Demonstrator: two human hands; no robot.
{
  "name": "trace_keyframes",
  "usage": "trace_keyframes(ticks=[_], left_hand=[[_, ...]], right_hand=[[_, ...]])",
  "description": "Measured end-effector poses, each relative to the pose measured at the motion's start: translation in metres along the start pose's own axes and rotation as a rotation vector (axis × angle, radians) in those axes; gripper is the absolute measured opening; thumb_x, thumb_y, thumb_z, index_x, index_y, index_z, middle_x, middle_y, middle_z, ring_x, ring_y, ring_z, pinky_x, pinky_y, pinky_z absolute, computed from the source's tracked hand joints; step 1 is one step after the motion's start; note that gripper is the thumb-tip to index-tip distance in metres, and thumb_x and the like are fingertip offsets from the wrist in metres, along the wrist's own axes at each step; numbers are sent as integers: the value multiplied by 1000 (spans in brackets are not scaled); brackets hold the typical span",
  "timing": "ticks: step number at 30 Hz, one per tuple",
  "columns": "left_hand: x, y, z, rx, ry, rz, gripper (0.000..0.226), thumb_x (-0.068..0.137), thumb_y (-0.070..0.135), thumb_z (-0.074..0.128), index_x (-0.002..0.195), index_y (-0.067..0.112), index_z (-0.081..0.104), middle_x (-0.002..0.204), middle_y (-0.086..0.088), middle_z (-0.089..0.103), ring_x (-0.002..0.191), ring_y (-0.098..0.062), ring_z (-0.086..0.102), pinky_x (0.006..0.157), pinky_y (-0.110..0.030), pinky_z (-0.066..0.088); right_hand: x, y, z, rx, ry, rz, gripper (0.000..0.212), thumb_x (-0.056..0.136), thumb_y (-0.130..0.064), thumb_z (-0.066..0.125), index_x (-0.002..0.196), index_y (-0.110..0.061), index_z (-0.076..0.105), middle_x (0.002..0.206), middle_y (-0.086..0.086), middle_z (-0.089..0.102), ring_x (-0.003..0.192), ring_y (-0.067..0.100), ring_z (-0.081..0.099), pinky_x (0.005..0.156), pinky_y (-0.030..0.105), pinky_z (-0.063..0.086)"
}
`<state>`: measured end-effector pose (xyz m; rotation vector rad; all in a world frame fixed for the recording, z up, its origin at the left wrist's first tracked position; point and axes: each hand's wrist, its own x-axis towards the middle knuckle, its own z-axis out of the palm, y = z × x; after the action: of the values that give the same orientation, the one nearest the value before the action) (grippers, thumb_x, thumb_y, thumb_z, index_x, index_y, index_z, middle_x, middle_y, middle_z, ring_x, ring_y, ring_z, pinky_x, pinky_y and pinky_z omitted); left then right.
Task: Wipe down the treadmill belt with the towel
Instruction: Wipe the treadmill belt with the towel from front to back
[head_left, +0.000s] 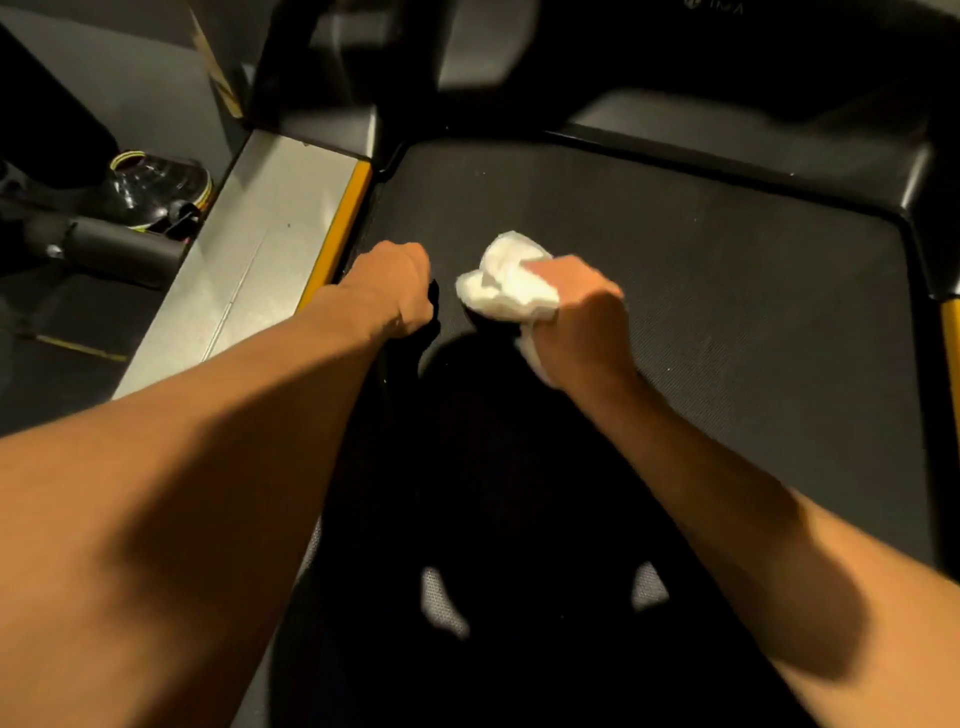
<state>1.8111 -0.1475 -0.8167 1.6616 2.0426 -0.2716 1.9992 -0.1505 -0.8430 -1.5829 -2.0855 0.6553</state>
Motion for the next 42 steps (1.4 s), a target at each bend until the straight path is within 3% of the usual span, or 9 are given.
trace_keyframes(ticks=[4,6,12,18,24,29,35,39,42], left_hand=[[4,-10,-2,-77,-46,-34,49,91,14,58,139,12,49,139,-16,49,126,-35,49,106,-42,42],[3,-11,-2,-92,-63,-26,46,93,11,53,139,14,51,140,-15,49,128,-35,48,107,-42,41],[2,-11,3,-89,-43,-10,40,89,5,57,129,11,57,132,-15,54,119,-35,54,101,-37,45],[-4,-15,-5,-193,-70,22,48,90,2,54,137,6,49,136,-14,49,127,-34,47,101,-35,40],[-18,-26,-1,-344,110,75,46,88,2,47,129,14,62,136,-14,56,125,-34,50,104,-31,38],[-16,-30,5,-487,331,-63,41,88,-1,44,112,17,72,119,-9,67,113,-25,60,102,-25,40],[-9,-33,3,-680,332,-110,36,94,11,44,121,18,67,126,-4,64,118,-22,58,108,-33,42],[-11,-35,6,-711,293,-128,38,102,32,36,131,17,57,133,-7,58,120,-26,54,107,-34,39],[-15,-34,9,-696,304,-138,45,103,38,29,115,9,62,119,-13,62,111,-32,56,100,-35,41]], right_hand=[[68,-12,-7,-183,-144,187,45,82,-13,62,125,-27,56,125,4,58,112,27,55,93,36,45],[60,-32,3,-164,-289,276,17,76,-35,60,92,-31,60,101,5,63,89,30,60,84,41,50],[-33,-16,-1,-36,-513,-321,17,82,-31,57,97,-32,66,98,-8,66,94,13,62,82,33,51],[78,-17,4,-279,-154,-76,48,72,-20,57,119,-25,57,109,2,62,103,30,59,72,25,42],[38,-29,30,-210,-364,-121,45,88,-13,54,130,-28,55,135,0,55,125,26,49,104,34,39],[54,-18,4,-308,-243,-118,42,75,-14,61,115,-27,59,117,1,65,107,26,59,72,20,33],[45,-43,26,-373,-263,-175,36,85,-19,52,119,-28,56,113,4,59,102,35,56,85,43,47],[-6,-35,30,-167,-325,-415,29,76,-14,64,104,-19,69,103,7,69,99,31,64,88,33,50],[35,-23,18,-264,-224,-218,46,77,-12,61,123,-20,60,125,4,62,117,22,56,90,21,38]])
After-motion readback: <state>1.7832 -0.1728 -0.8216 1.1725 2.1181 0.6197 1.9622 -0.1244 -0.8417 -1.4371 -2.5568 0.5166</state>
